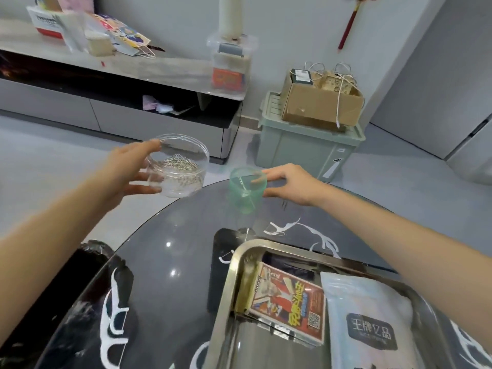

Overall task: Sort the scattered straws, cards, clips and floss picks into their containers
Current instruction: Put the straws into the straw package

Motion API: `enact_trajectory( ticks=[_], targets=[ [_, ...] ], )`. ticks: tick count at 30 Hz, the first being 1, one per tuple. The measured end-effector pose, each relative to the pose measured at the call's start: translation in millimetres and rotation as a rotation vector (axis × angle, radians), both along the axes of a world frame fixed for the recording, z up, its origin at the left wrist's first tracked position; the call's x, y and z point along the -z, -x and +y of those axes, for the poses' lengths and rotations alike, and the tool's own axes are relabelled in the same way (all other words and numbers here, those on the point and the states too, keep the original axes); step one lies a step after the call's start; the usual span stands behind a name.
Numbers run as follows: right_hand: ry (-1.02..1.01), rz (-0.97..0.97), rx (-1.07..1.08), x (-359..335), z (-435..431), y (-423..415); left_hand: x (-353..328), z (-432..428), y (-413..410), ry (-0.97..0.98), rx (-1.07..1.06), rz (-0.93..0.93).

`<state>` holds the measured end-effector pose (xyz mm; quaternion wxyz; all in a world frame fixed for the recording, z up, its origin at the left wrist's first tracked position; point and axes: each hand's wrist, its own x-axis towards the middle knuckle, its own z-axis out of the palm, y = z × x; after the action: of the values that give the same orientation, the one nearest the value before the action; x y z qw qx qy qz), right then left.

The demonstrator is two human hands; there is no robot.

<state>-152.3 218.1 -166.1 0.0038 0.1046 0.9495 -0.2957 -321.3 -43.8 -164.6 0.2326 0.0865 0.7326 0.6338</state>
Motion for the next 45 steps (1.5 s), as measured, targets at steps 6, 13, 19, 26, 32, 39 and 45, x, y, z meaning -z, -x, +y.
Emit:
enact_trajectory(
  ticks=[6, 13, 19, 26, 32, 39, 45],
  targets=[
    [0.025, 0.104, 0.103, 5.0, 1.8, 13.0, 21.6, 45.3, 18.6, -0.074, 0.008, -0.096],
    [0.029, -0.142, 0.144, -3.2, 24.9, 16.2, 38.5, 82.0, 11.1, 0.035, 0.13, -0.063],
    [0.155, -0.175, 0.116, -9.0, 37.6, 19.8, 37.3, 119.2, 7.4, 0.115, 0.27, -0.069],
    [0.153, -0.002, 0.153, -2.5, 41.0, 22.0, 35.6, 158.8, -4.5, 0.128, 0.627, 0.037],
    [-0.041, 0.118, 0.239, 5.0, 35.1, 35.7, 38.7, 160.4, -4.8, 0.111, 0.698, 0.043],
    [-0.093, 0.135, 0.2, -21.3, 28.7, 20.0, 45.0, 159.6, -1.4, 0.113, 0.712, 0.048],
    [-0.189, -0.217, -0.045, -26.8, 15.6, -15.2, 45.8, 160.4, -1.3, 0.204, 0.678, 0.049]
  ],
)
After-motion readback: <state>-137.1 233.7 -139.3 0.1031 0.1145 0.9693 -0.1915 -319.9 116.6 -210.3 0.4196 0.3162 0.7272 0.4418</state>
